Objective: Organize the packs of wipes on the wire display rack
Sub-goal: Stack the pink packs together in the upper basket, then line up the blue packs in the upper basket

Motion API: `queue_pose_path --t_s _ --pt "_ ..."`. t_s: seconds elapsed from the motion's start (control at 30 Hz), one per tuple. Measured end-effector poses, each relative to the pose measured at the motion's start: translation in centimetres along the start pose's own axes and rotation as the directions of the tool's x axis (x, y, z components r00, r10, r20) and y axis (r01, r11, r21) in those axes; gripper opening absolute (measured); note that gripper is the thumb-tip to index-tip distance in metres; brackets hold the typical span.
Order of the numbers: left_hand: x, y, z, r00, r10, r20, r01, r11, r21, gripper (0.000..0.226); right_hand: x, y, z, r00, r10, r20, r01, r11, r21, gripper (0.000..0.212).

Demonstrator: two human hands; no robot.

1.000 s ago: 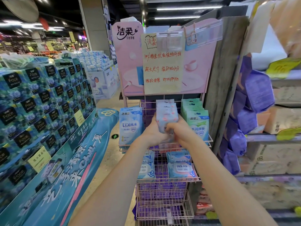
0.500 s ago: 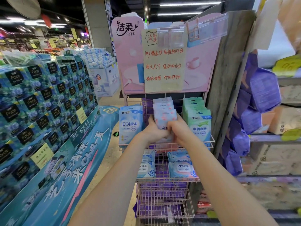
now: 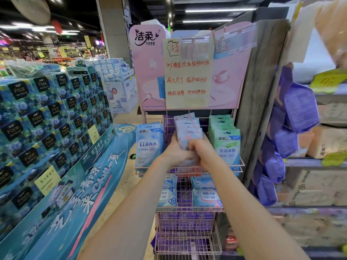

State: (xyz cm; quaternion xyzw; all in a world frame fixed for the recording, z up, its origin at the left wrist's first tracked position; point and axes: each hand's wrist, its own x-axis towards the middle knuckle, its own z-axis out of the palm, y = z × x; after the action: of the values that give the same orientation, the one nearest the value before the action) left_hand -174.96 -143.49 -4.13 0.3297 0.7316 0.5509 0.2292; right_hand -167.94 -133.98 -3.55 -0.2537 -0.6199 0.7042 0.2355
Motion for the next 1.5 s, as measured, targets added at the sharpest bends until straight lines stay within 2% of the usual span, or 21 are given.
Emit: queue_pose_path --t_s 0.13,0.23,0.37,0.57,0.7,0.8,0.87,0.93,1.03,1.13,1.17,1.23,1.33,1.4,1.5 --pt "0.2 -0.1 -0.2 0.996 0.075 -0.049 -0.077 0.996 -0.045 0.099 -0.2 0.0 -0.1 1.000 -0.012 0.002 0.012 0.996 0.084 0.074" --pt "-0.1 -0.4 0.1 0.998 0.027 -0.050 -0.029 0.999 -0.038 0.103 -0.6 0.2 -0.3 0.999 0.010 0.048 -0.013 0.998 0.056 0.076" --pt "-0.1 -0.6 -0.1 0.999 -0.049 -0.010 0.049 0.999 0.023 0.113 -0.6 0.3 -0.8 0.994 0.012 0.112 -0.017 0.999 0.049 0.067" --pt "-0.5 -0.5 0.0 0.995 -0.063 -0.083 0.070 0.994 0.085 0.122 -1.1 0.4 -1.0 0.989 -0.095 0.117 0.109 0.987 -0.121 0.065" --pt "-1.5 1.1 0.3 0.983 -0.083 -0.162 0.119 0.966 0.231 0.126 -2.6 0.1 -0.5 0.993 -0.110 -0.033 0.099 0.966 -0.238 0.091" --pt "-2.8 1.8 0.6 0.971 -0.060 -0.232 0.134 0.938 0.320 0.108 -4.1 0.3 -0.2 0.950 -0.261 -0.174 0.194 0.925 -0.328 0.086" --pt "-4.3 2.2 0.4 0.943 0.049 -0.329 0.093 0.911 0.402 0.082 -5.5 0.5 0.5 0.871 -0.443 -0.214 0.339 0.855 -0.392 0.078" --pt "-5.9 2.5 -0.5 0.887 0.188 -0.423 0.006 0.909 0.417 0.054 -6.5 0.6 1.4 0.814 -0.550 -0.187 0.439 0.793 -0.421 0.070" --pt "-7.4 2.5 -3.0 0.766 0.293 -0.571 -0.105 0.935 0.339 0.032 -7.3 0.6 3.4 0.861 -0.504 -0.063 0.432 0.792 -0.432 0.060" --pt "-7.6 1.2 -5.8 0.696 0.317 -0.644 -0.111 0.934 0.340 0.043 -7.5 0.6 5.3 0.895 -0.444 0.052 0.413 0.776 -0.477 0.056" --pt "-7.4 0.5 -6.8 0.697 0.316 -0.644 -0.072 0.924 0.375 0.052 -7.5 0.6 5.8 0.885 -0.461 0.063 0.433 0.766 -0.475 0.054" --pt "-7.0 -1.0 -8.4 0.744 0.250 -0.620 0.016 0.920 0.391 0.071 -7.1 0.8 6.5 0.865 -0.501 0.039 0.457 0.752 -0.475 0.052" --pt "-6.4 -2.7 -10.2 0.842 0.080 -0.533 0.078 0.961 0.267 0.084 -7.0 0.9 7.0 0.859 -0.511 -0.009 0.417 0.711 -0.566 0.057" --pt "-6.1 -3.4 -10.8 0.893 0.020 -0.450 0.084 0.974 0.208 0.078 -7.0 1.4 7.1 0.880 -0.474 -0.001 0.367 0.682 -0.633 0.065" --pt "-5.8 -4.2 -11.0 0.915 0.025 -0.402 0.069 0.973 0.218 0.047 -6.9 2.2 7.0 0.882 -0.472 0.007 0.348 0.640 -0.685 0.066"
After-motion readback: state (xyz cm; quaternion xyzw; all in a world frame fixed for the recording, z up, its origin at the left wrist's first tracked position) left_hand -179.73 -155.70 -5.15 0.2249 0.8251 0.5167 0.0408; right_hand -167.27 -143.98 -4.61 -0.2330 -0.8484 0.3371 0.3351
